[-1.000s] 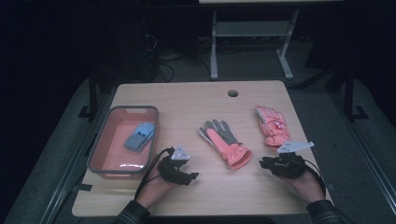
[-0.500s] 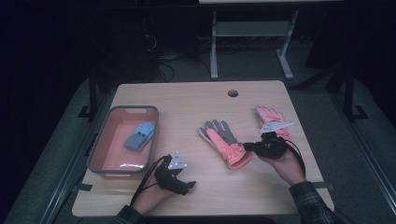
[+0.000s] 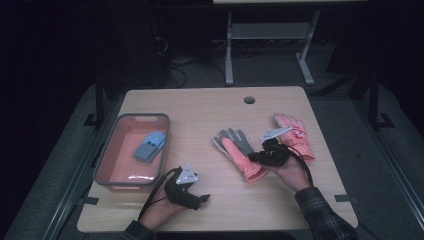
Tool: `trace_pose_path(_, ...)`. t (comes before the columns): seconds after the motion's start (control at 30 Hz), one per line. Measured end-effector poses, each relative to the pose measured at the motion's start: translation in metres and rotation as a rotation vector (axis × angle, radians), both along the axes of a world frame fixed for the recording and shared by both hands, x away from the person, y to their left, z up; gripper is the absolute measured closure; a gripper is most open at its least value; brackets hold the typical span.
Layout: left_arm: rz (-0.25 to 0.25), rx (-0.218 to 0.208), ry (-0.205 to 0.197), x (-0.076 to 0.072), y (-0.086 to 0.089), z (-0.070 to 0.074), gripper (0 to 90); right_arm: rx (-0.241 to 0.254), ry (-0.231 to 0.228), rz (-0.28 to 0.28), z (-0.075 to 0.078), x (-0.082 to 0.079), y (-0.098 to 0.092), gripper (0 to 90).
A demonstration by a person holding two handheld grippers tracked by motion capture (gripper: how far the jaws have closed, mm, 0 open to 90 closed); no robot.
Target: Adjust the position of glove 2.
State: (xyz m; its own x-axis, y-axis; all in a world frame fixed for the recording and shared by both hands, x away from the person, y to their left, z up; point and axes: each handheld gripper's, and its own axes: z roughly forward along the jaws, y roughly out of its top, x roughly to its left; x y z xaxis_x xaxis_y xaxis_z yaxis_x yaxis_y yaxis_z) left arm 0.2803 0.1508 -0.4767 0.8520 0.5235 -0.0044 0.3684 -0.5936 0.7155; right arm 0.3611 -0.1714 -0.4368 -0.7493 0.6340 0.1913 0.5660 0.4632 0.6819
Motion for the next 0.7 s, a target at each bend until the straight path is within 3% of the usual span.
trace_pose_path(0.37, -0.001, 0.001, -0.001, 0.000, 0.000, 0.000, 12.7, -0.018, 0.007, 0.046, 0.002, -0.027, -0.031, 90.0)
trace_pose_path(0.7, 0.000, -0.005, -0.004, 0.000, 0.000, 0.000, 12.7, -0.003, 0.018, 0.075, 0.002, -0.051, -0.058, 88.0)
